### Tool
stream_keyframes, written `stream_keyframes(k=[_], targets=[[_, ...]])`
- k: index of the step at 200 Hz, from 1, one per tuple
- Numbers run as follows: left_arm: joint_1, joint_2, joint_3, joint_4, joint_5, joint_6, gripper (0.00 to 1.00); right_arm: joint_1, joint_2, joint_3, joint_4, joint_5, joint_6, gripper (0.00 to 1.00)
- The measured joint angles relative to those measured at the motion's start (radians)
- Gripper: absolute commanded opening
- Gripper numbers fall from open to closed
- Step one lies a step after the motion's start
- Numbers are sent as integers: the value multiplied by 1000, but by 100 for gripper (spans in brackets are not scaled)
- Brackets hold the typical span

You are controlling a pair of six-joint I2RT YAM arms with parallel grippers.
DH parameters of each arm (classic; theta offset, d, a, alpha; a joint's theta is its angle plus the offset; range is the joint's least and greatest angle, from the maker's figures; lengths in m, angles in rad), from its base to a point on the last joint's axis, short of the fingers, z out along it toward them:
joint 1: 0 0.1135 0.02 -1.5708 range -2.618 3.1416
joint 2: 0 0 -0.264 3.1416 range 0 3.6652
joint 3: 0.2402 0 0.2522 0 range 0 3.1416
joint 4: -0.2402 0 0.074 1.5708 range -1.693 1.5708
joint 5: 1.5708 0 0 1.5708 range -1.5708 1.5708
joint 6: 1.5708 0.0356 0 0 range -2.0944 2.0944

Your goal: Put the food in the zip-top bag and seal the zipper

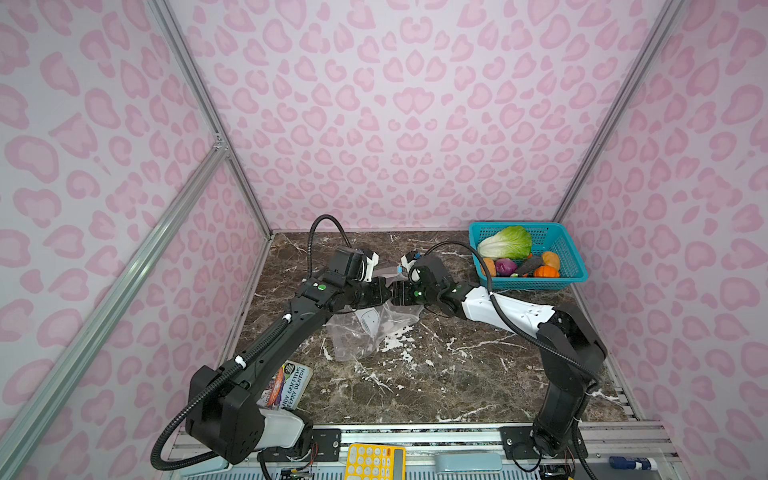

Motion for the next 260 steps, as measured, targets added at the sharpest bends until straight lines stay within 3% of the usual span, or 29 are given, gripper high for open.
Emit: stream_keyframes(k=[29, 47, 93, 135, 153, 177, 225, 260], targets=[[11, -17, -7, 0, -2, 0, 3, -10, 46, 19, 2, -32, -11, 76], [24, -13, -10, 0, -11, -1, 3, -9, 40, 23, 2, -50, -19, 71], [51, 55, -10, 0, -26, -5, 3, -6, -100, 23, -36, -54, -50, 60], [59, 73, -11, 1, -27, -11, 3, -1, -205, 6, -98, -47, -79, 58], [59, 73, -16, 4, -27, -15, 3, -29, -248, 3, -149, 7, -77, 66], [60, 72, -22, 7, -23, -19, 3, -104, -337, -55, -209, 126, -44, 78], [61, 71, -28, 22, -6, -25, 3, -355, -549, -270, -255, 307, 58, 86], [61, 71, -30, 29, 13, -29, 3, -589, -568, -332, -246, 263, 118, 83]])
